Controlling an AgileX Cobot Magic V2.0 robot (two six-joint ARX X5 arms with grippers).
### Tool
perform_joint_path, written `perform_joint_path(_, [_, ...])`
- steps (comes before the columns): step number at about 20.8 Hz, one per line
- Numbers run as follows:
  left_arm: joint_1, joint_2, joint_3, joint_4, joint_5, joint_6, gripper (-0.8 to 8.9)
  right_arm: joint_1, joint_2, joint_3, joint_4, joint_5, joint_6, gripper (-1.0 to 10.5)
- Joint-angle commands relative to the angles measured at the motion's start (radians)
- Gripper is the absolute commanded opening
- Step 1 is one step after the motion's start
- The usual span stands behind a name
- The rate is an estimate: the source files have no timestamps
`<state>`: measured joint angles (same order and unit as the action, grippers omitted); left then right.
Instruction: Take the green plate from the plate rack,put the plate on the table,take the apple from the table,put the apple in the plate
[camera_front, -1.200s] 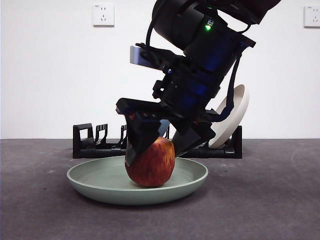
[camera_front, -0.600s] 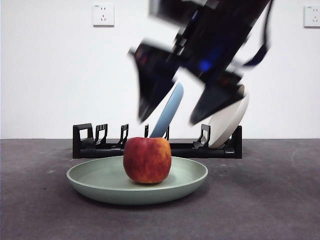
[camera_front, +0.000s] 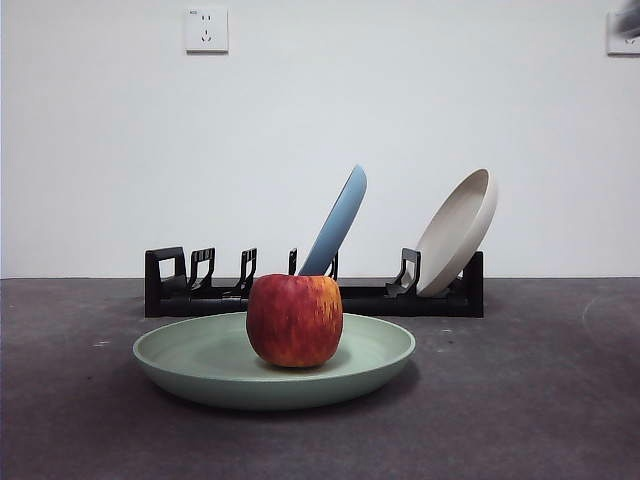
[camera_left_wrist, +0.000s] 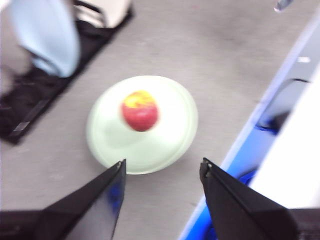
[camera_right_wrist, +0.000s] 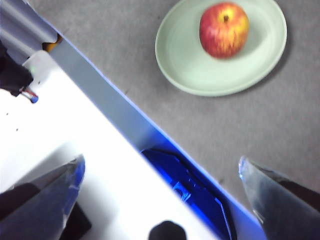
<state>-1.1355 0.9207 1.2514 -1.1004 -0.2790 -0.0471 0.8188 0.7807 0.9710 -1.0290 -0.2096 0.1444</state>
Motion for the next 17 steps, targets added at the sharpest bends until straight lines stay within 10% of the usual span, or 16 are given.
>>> perform_joint_path(1, [-0.002,-0.002,0.000,-0.002,0.066,-0.016,2.47,0.002,-0.034,0.002,-0.064,-0.002,0.024,5.1])
perform_joint_path(5, [-0.002,-0.002,0.000,-0.011,0.104,-0.036,-0.06,0.002,-0.049,0.002,-0.126,-0.002,0.042,-0.3])
perform_joint_path(17, [-0.002,-0.002,0.000,-0.046,0.098,-0.035,-0.04,0.002,-0.048,0.002,-0.102,0.003,0.041,0.0])
